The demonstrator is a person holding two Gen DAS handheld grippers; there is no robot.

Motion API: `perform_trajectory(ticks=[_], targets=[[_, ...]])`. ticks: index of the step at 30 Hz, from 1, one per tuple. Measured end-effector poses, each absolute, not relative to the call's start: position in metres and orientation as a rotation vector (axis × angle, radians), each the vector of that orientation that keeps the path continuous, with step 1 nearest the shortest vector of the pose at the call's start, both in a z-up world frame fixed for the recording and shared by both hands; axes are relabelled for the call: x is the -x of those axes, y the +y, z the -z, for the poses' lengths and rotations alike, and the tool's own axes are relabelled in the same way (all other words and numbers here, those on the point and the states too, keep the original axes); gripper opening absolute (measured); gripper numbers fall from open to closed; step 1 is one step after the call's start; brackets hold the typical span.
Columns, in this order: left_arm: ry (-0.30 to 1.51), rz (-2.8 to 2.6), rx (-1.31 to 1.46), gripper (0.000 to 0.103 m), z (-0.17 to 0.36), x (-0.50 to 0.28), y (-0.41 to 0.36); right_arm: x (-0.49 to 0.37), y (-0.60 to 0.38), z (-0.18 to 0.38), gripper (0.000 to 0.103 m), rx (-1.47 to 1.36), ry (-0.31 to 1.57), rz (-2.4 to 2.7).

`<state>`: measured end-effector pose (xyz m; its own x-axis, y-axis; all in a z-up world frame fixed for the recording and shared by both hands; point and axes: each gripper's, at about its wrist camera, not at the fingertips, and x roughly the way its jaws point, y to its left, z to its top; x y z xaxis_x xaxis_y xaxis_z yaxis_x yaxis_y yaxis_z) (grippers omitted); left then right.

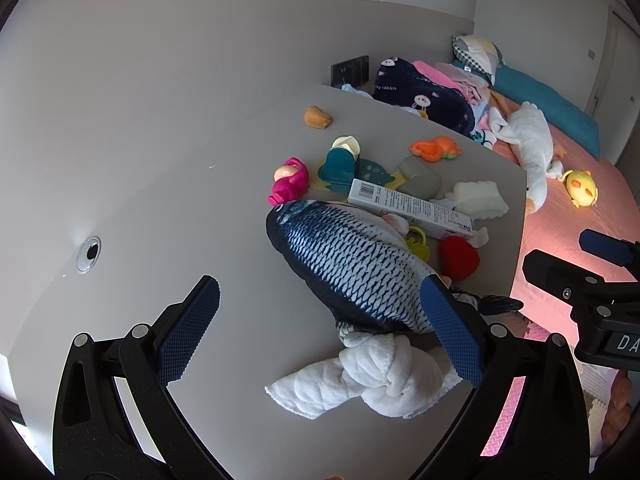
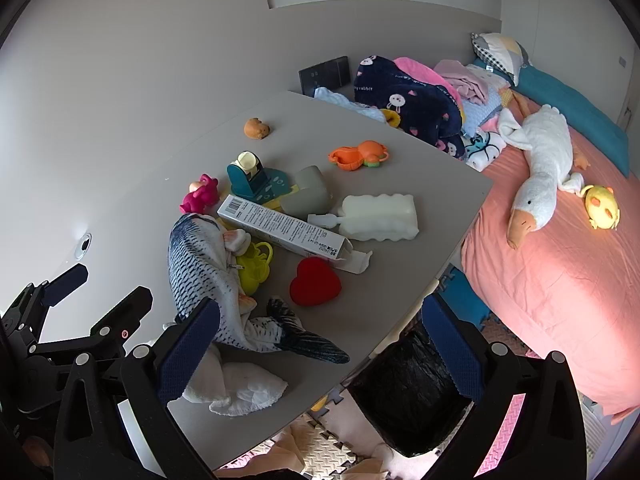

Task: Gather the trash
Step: 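Reach the left tool toward the blue fish plush on the desk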

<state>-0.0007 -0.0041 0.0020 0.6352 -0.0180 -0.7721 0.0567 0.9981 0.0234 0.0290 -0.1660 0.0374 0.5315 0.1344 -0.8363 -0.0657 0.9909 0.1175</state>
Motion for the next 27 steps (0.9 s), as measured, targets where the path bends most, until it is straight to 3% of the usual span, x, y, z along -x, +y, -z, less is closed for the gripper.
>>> perform_trajectory(ticks=[27], targets=[[0.888, 0.051, -0.029, 0.097, -0.0003, -0.0005, -0.0022, -0.0307, -0.1639, -0.0370, 0.101, -0.076, 1.005, -0.125]])
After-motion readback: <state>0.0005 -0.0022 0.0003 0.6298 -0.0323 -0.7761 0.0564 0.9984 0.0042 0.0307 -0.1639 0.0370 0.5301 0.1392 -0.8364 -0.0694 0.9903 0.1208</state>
